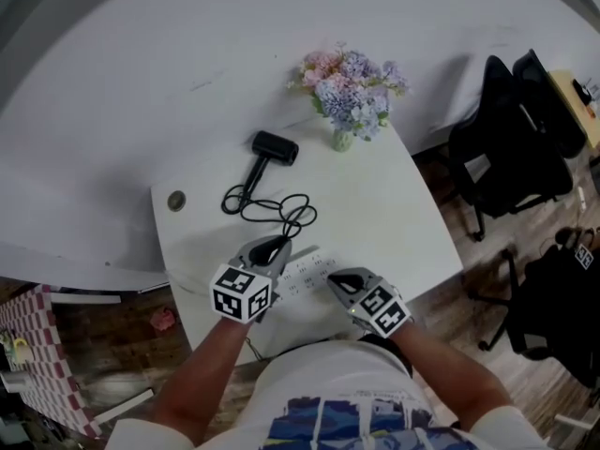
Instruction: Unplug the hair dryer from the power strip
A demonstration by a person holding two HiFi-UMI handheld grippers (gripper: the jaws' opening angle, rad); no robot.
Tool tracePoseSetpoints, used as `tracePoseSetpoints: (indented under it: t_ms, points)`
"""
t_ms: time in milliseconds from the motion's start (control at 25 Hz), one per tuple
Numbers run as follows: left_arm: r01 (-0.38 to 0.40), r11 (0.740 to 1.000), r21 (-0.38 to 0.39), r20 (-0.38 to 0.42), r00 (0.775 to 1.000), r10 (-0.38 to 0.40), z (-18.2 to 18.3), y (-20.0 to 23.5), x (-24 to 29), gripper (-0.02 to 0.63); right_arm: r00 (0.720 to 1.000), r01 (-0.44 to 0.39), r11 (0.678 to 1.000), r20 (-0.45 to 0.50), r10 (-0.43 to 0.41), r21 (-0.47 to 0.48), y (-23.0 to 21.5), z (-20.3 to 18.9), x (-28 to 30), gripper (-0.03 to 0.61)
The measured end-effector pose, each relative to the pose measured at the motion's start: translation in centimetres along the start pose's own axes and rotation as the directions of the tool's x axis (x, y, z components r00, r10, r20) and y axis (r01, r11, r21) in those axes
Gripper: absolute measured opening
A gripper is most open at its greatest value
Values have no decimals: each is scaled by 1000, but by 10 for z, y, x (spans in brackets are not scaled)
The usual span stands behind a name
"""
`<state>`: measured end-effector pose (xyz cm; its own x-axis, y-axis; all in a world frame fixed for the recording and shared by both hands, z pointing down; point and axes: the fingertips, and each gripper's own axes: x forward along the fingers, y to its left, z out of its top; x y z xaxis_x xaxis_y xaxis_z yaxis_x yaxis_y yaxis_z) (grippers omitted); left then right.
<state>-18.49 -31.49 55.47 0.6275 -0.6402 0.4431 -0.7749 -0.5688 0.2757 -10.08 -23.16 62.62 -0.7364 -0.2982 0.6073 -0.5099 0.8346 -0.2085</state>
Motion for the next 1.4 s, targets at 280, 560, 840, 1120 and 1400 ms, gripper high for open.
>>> tracePoseSetpoints:
  t_ms: [280,560,840,1120,1400]
  points:
    - [-14,1000,-13,9,1000,14,10,9,-8,52,996,4,998,93,-10,70,5,6,-36,-2]
    - [-20,999,-30,12,1000,20,11,10,-10,52,987,20,994,158,-37,104,3,24,-59,-2]
    - [-27,999,-31,11,1000,28,11,6,-13,52,979,17,997,201,-33,80,14,37,-71,-2]
    - [-33,999,-34,14,999,33,12,6,-16,52,972,17,998,231,-30,60,19,42,-81,-2]
    - [-41,998,-36,22,999,42,13,2,-19,52,967,19,999,255,-31,46,23,46,-92,-2]
